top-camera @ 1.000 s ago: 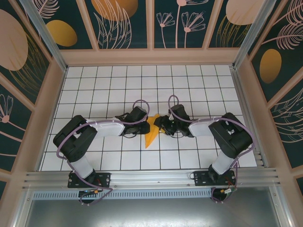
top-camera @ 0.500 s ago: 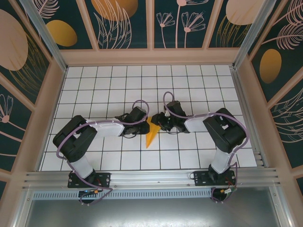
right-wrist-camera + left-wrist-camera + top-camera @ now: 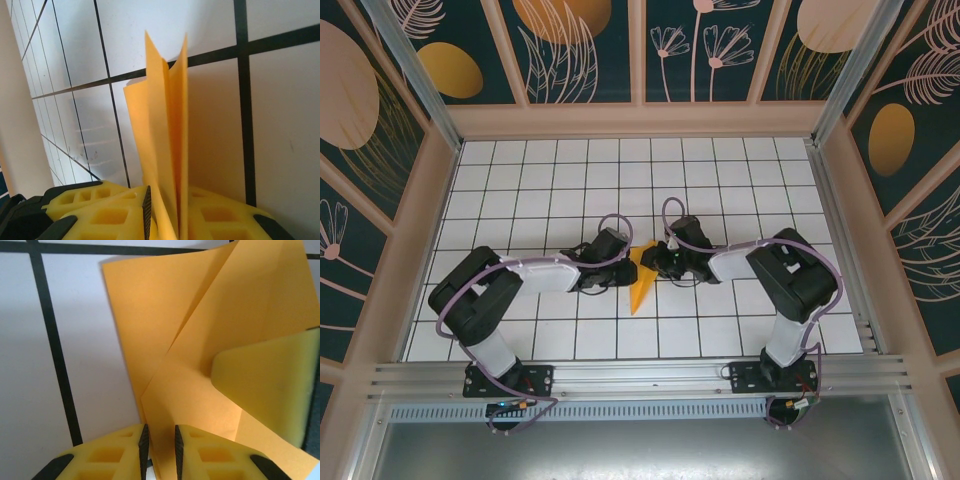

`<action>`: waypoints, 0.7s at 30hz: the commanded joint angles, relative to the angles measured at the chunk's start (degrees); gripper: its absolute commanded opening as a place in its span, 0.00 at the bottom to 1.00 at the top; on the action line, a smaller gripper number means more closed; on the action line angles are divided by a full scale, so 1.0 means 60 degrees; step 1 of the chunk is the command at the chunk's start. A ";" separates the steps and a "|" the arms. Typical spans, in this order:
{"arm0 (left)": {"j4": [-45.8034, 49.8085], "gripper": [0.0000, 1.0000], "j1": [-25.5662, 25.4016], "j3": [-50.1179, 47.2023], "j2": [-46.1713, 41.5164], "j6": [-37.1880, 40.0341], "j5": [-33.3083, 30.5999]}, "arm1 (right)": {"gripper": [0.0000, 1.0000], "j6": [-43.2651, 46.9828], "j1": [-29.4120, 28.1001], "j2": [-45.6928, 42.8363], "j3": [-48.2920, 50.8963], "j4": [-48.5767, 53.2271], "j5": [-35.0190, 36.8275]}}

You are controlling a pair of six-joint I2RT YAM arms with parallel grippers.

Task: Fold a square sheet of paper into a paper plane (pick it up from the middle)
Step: Turn over the paper at the center of the table.

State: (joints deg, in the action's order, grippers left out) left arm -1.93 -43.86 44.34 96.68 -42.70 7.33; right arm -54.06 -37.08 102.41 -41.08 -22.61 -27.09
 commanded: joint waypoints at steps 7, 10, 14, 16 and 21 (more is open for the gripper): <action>-0.0102 0.24 -0.0059 -0.0197 -0.0336 -0.0155 0.0163 | 0.25 0.0254 -0.0104 0.0231 -0.0053 -0.0246 -0.0042; -0.0102 0.24 -0.0051 -0.0209 -0.0323 -0.0146 0.0155 | 0.25 0.0250 -0.0126 0.0226 -0.0032 -0.0332 -0.0078; -0.0160 0.23 -0.0047 -0.0226 -0.0206 -0.0158 0.0184 | 0.25 0.0238 -0.0133 0.0287 -0.0052 -0.0343 -0.0075; -0.0176 0.23 -0.0052 -0.0226 -0.0173 -0.0171 0.0207 | 0.26 0.0235 -0.0148 0.0303 -0.0017 -0.0372 -0.0069; -0.0153 0.23 -0.0057 -0.0181 -0.0120 -0.0170 0.0184 | 0.25 0.0221 -0.0160 0.0340 0.0010 -0.0447 -0.0091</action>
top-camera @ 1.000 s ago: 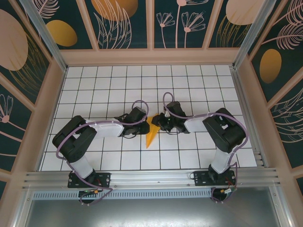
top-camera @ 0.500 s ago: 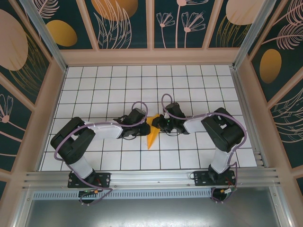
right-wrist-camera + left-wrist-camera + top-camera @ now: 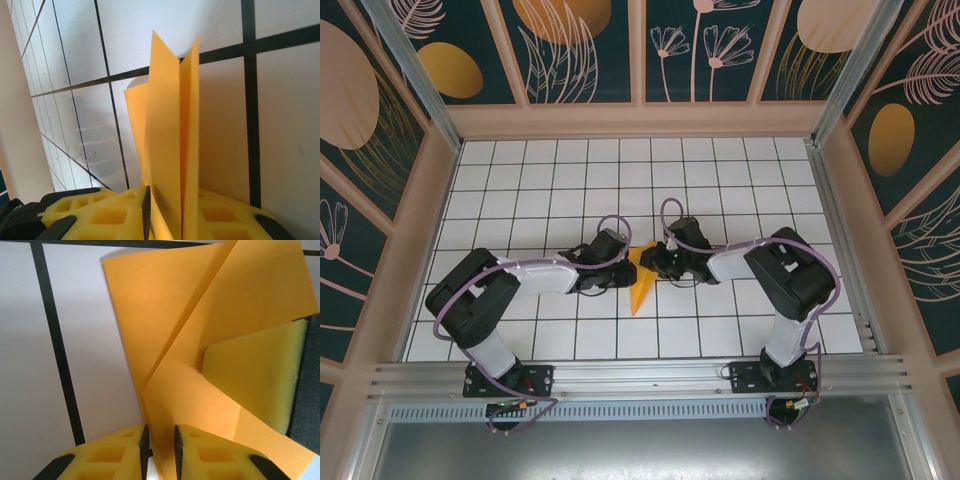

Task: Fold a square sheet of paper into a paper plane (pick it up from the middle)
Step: Turn over the paper at the center of the table.

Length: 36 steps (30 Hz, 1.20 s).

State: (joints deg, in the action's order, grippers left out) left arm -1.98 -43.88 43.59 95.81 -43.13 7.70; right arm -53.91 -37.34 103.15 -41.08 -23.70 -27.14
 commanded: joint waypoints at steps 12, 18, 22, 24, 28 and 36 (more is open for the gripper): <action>-0.0068 0.22 -0.0055 -0.0110 0.0057 -0.0137 -0.0021 | 0.22 0.0130 -0.0141 0.0038 0.0181 -0.0492 -0.0177; 0.0066 0.27 -0.0052 -0.0146 -0.0114 -0.0179 -0.0232 | 0.24 0.0024 -0.0125 -0.0286 0.0408 -0.0260 0.0225; 0.0183 0.27 -0.0050 -0.0111 -0.0047 -0.0135 -0.0332 | 0.21 -0.0137 -0.0134 -0.0290 0.0515 -0.0483 0.0147; 0.0132 0.27 -0.0049 -0.0158 -0.0031 -0.0140 -0.0258 | 0.21 -0.0196 -0.0134 -0.0281 0.0541 -0.0595 0.0143; -0.0049 0.25 -0.0053 -0.0278 -0.0118 -0.0181 -0.0030 | 0.19 -0.0215 -0.0158 -0.0159 0.0447 -0.0764 0.0009; 0.0020 0.26 -0.0053 -0.0464 -0.1150 -0.0397 -0.0596 | 0.06 0.0524 -0.0147 -0.0629 0.0081 0.0185 0.0241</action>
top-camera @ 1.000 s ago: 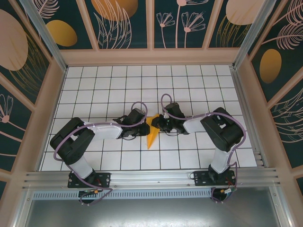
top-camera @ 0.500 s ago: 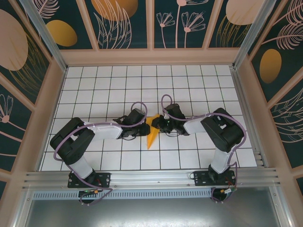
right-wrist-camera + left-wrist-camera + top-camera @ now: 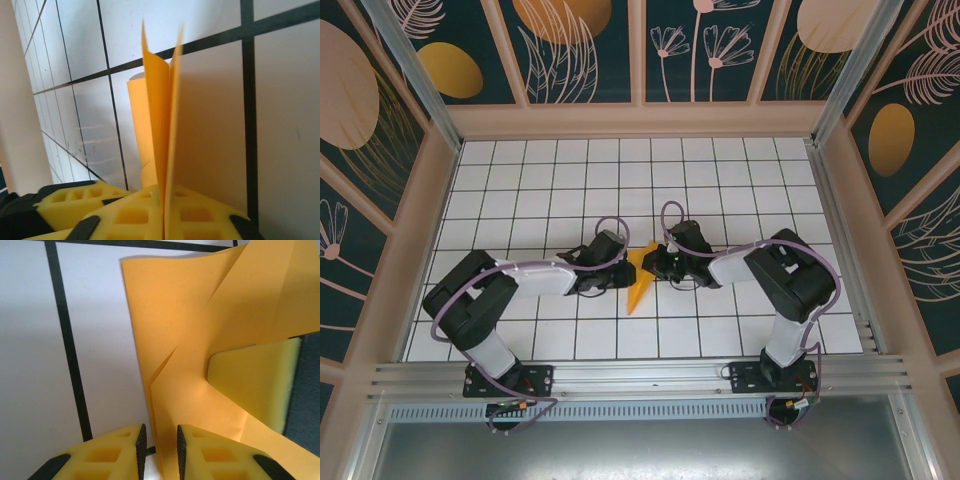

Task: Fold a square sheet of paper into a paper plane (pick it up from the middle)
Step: Turn over the paper at the center of the table.

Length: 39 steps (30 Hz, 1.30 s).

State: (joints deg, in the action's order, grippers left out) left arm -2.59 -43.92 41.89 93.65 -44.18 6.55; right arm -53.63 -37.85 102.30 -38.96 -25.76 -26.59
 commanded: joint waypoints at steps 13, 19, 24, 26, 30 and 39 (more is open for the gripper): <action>0.0483 0.37 -0.0006 -0.2191 -0.6153 -0.0822 -0.4315 | 0.02 0.3189 -0.0746 -0.1835 -0.5767 1.2234 0.8688; 0.0968 0.38 0.0028 -0.2940 -0.7647 -0.1494 -0.5520 | 0.00 0.2758 -0.1379 0.0203 -0.7755 1.5292 1.1613; 0.1515 0.39 0.0025 -0.3470 -0.9182 -0.1891 -0.6244 | 0.00 0.2887 -0.2037 0.1943 -0.8860 1.5405 1.1085; 0.1695 0.40 0.0027 -0.3651 -0.9813 -0.1942 -0.6420 | 0.00 0.2947 -0.2355 0.2743 -0.9488 1.5373 1.0780; 0.2231 0.40 0.0025 -0.3803 -1.0739 -0.1910 -0.6728 | 0.04 0.3509 -0.2730 0.4144 -1.0618 1.4605 0.9113; 0.2579 0.41 0.0026 -0.3628 -1.0972 -0.1878 -0.6623 | 0.51 0.3886 -0.2798 0.3060 -1.0067 1.0640 0.4380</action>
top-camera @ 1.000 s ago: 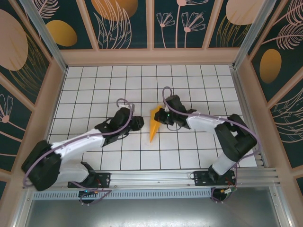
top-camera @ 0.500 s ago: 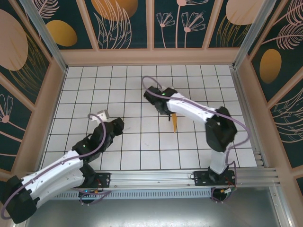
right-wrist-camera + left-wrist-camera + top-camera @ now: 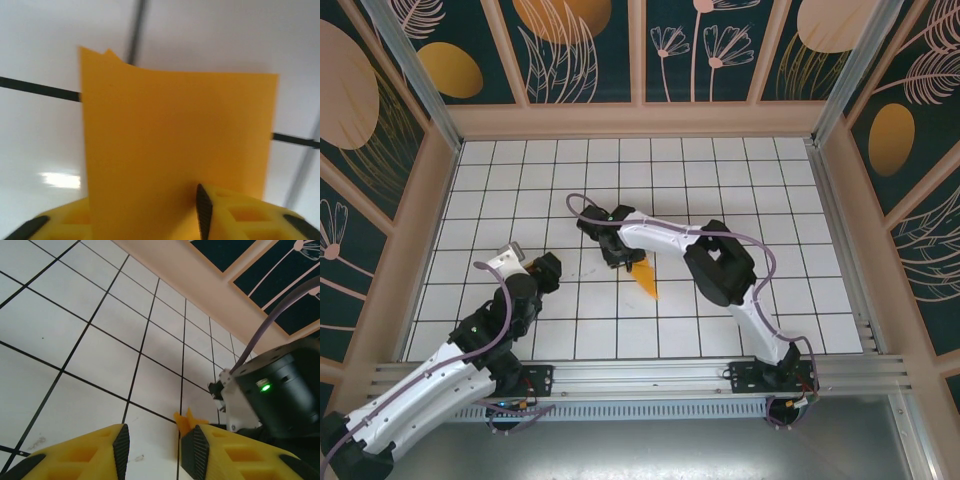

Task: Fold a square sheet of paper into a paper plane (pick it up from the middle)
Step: Turn over the paper at the center of the table.

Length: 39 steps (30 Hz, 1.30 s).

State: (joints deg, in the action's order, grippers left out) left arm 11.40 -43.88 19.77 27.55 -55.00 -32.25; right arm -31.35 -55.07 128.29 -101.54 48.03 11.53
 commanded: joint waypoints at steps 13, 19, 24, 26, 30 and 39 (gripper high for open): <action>-0.0582 0.43 0.0022 0.0244 0.1633 -0.0136 0.0960 | 0.62 -0.1297 0.2371 -0.6349 0.7236 -0.7675 -0.5774; -0.0532 0.48 0.0021 0.0518 0.2508 -0.0145 0.1486 | 0.36 -0.1554 0.2298 -0.5793 0.7548 -0.8669 -0.6743; -0.0435 0.54 0.0027 0.0694 0.3244 -0.0218 0.1995 | 0.25 -0.1437 0.2279 -0.4476 0.7081 -0.9012 -0.7160; -0.0456 0.55 0.0026 0.0751 0.3450 -0.0226 0.2233 | 0.24 -0.1443 0.2290 -0.3933 0.6809 -0.8861 -0.6907; -0.0570 0.57 0.0020 0.0794 0.3719 -0.0208 0.2690 | 0.23 -0.1914 0.2523 -0.3242 0.6945 -0.9374 -0.6617; -0.1158 0.56 0.0020 0.0431 0.3723 -0.0357 0.3929 | 0.23 -0.3631 0.2675 -0.3687 0.9290 -1.1047 -0.5687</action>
State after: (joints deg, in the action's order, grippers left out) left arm 6.83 -43.88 22.94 50.04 -55.92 -12.36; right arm -47.44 -38.87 108.49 -51.68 -14.52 -25.74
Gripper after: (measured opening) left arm 0.563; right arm 0.232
